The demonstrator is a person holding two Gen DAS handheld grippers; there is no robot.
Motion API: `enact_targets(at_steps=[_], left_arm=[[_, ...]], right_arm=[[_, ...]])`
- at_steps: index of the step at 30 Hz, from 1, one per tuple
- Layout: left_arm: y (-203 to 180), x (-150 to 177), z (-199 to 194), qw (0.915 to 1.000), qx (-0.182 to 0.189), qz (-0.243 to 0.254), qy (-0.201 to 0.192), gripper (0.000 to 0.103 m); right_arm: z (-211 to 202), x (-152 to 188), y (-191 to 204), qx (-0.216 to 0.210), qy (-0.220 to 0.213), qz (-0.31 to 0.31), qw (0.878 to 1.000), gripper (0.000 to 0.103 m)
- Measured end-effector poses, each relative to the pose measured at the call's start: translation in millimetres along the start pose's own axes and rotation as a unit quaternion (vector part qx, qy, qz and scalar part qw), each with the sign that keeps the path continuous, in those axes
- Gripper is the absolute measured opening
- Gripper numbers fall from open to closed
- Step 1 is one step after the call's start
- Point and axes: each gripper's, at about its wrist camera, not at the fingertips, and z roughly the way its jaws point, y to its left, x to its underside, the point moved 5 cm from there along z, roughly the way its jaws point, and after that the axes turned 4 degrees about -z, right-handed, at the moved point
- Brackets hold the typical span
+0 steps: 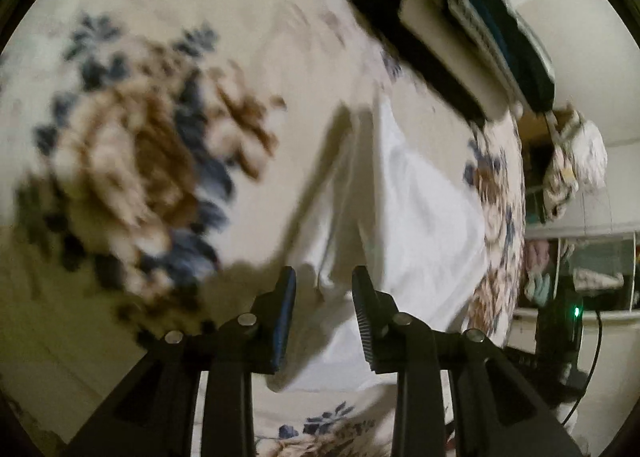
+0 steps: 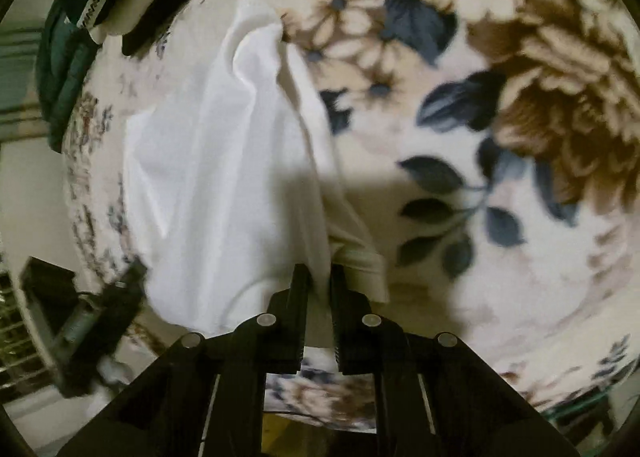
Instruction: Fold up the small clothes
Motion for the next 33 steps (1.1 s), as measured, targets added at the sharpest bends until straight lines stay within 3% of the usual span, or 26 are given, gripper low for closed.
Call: enact_targets(at_steps=[1,2,3,4,6,8,11,13,14,15,17,21,26,28,29,31,33], left_arm=[[-2,-6,-6,0.9999,0.010,-0.003,-0.009,0.036],[-5,-15,-11,0.9997,0.017,-0.004,-0.019,0.057],[-8,-22,-13,0.9993,0.024,-0.005,-0.027,0.067],[-13,-31,-13,0.9987,0.036,-0.006,-0.037,0.067],[-26,-51,-1,0.9982,0.049,0.003,-0.034,0.067],[-41,-69,22,0.9984,0.049,0.020,-0.019,0.067],[-56,-84,55,0.9978,0.049,0.043,0.008,0.065],[-63,-88,72,0.9970,0.031,0.067,0.021,0.046],[-65,-89,78,0.9963,0.016,0.081,0.023,0.013],[-64,-89,80,0.9957,0.013,0.087,0.029,0.004],[-59,-94,77,0.9963,0.020,0.081,0.022,0.004],[-53,-105,64,0.9970,0.030,0.071,0.001,0.004],[-38,-116,77,0.9984,0.030,0.038,0.027,0.009],[-30,-117,73,0.9982,0.043,0.019,0.037,0.020],[-24,-116,62,0.9989,0.036,0.010,0.027,0.028],[-21,-112,40,0.9993,0.036,0.007,0.003,0.028],[-25,-101,9,0.9984,0.045,0.014,-0.030,0.030]], right_arm=[[-6,-4,-1,-0.010,-0.008,0.004,1.000,0.015],[-14,-11,-2,-0.030,-0.021,0.011,0.999,0.018],[-22,-21,-2,-0.049,-0.036,0.016,0.998,0.033],[-28,-32,-2,-0.060,-0.050,0.022,0.997,0.050],[-38,-61,-3,-0.087,-0.084,0.039,0.992,0.055],[-38,-89,-5,-0.112,-0.098,0.056,0.987,0.055],[-23,-118,-10,-0.139,-0.081,0.095,0.982,0.055],[-12,-125,-15,-0.144,-0.065,0.117,0.981,0.046],[-7,-126,-15,-0.147,-0.055,0.122,0.980,0.041],[-4,-125,-14,-0.151,-0.048,0.128,0.979,0.031],[0,-127,-8,-0.156,-0.048,0.131,0.978,0.009],[-7,-136,10,-0.143,-0.087,0.104,0.980,0.002],[-4,-153,22,-0.103,-0.090,0.081,0.987,0.002],[-1,-155,24,-0.074,-0.069,0.063,0.993,0.004],[-2,-154,23,-0.063,-0.066,0.059,0.994,0.007],[-18,-146,21,-0.045,-0.082,0.043,0.995,0.022],[-35,-133,21,-0.057,-0.097,0.026,0.993,0.027]])
